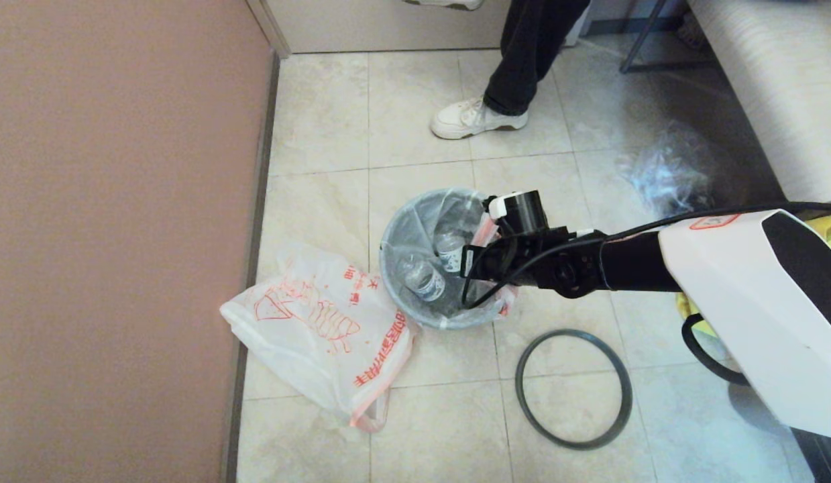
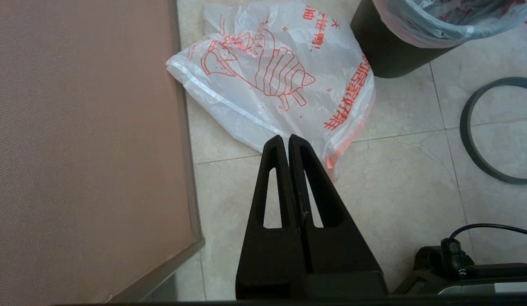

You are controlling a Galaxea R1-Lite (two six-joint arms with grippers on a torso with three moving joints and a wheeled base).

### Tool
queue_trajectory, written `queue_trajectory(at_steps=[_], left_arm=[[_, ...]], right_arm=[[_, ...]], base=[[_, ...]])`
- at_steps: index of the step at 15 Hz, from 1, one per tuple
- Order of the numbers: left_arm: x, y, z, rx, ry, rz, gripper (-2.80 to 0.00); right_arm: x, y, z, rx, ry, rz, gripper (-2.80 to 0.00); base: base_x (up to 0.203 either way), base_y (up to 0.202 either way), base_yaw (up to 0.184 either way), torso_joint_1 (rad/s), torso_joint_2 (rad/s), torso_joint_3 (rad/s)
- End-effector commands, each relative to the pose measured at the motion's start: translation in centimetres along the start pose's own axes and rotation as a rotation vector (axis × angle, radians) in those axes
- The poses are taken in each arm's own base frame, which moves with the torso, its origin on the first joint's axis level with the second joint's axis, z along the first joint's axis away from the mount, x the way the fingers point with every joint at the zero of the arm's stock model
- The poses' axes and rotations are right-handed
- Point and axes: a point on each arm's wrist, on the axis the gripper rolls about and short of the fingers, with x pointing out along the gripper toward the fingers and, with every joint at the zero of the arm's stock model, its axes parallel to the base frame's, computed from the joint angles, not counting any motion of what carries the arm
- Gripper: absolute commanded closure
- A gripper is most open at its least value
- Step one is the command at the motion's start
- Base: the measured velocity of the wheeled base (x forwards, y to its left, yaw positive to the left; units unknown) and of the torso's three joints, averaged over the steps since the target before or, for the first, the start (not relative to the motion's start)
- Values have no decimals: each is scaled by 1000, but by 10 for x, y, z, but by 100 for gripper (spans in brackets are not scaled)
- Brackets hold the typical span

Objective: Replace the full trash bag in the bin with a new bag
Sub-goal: Place the trash bag on the floor

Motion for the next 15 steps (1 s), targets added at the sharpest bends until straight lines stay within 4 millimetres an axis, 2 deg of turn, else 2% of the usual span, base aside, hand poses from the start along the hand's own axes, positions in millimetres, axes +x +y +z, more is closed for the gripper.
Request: queue_trajectory(at_steps=[1,6,10,15], left_arm=[[0,0,0,1,2,-1,0],[0,0,0,0,2,0,0],[0,0,0,0,2,0,0],[0,0,0,0,2,0,0]], right_arm=[[-13,6,8,10,-2,13,0],[-23,6,0,7,126,-13,0],[-41,20,8,26,117,10,0],[-65,16,16,63,160,-58,0]], base=[[0,0,0,0,0,0],[0,0,0,0,0,0],[0,0,0,0,0,0],[0,0,0,0,0,0]])
